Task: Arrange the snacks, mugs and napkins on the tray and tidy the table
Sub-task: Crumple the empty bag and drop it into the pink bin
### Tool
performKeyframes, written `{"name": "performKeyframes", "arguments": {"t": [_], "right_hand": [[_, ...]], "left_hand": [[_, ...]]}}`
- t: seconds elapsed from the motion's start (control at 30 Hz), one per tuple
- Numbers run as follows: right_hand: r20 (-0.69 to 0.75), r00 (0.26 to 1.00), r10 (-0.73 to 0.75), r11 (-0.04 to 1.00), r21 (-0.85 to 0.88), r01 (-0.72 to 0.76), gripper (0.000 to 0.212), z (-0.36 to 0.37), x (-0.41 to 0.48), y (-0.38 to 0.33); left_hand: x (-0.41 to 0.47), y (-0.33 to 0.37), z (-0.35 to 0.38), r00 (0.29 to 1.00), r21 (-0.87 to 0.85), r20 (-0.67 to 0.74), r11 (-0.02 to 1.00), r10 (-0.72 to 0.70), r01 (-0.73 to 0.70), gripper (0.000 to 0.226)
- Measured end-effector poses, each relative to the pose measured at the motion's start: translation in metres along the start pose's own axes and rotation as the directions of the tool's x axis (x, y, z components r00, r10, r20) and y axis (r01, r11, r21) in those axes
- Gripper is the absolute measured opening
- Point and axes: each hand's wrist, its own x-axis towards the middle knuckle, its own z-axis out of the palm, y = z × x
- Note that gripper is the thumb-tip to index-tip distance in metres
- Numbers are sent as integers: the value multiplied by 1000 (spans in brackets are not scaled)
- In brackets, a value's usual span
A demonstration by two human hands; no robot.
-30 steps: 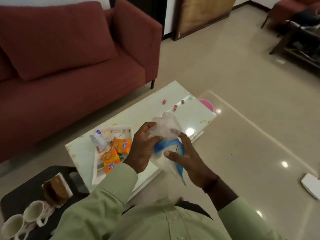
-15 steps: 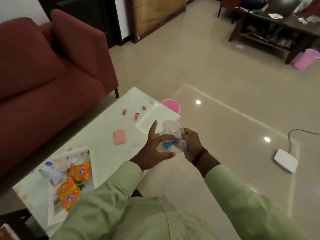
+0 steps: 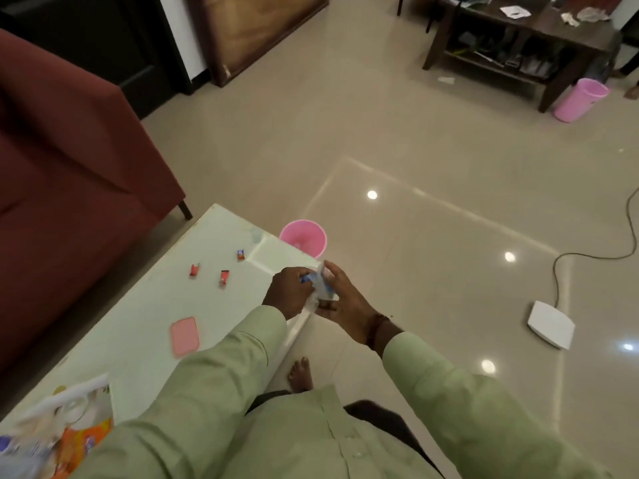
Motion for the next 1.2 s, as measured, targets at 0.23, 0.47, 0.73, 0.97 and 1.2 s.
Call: {"name": "performKeyframes", "arguments": {"t": [0.23,0.47,0.73,0.97,1.2], "right_hand": [[-150,969,-198,919,-373,130,29,-66,53,-72],[-180,977,-112,891,-454,19,24,-108,131,-131],[-117,992,-48,734,-678,-44,21,-113,240,-160],[-199,969,145,834,-502,-228,23,-114,374,-135],[-189,928,320,786,-493,-372,27,-149,545,-46]], "left_hand": [[75,37,24,935,-431,313,852,-168,297,35],[146,58,57,943,-526,36,796,-332,300,25],[228,52,66,820,-465,-286,820,-495,333,19],[338,-23,71,773,-473,-346,810,-533,347,14],[456,-165,119,693,-467,-335,752,-638,466,34]]}}
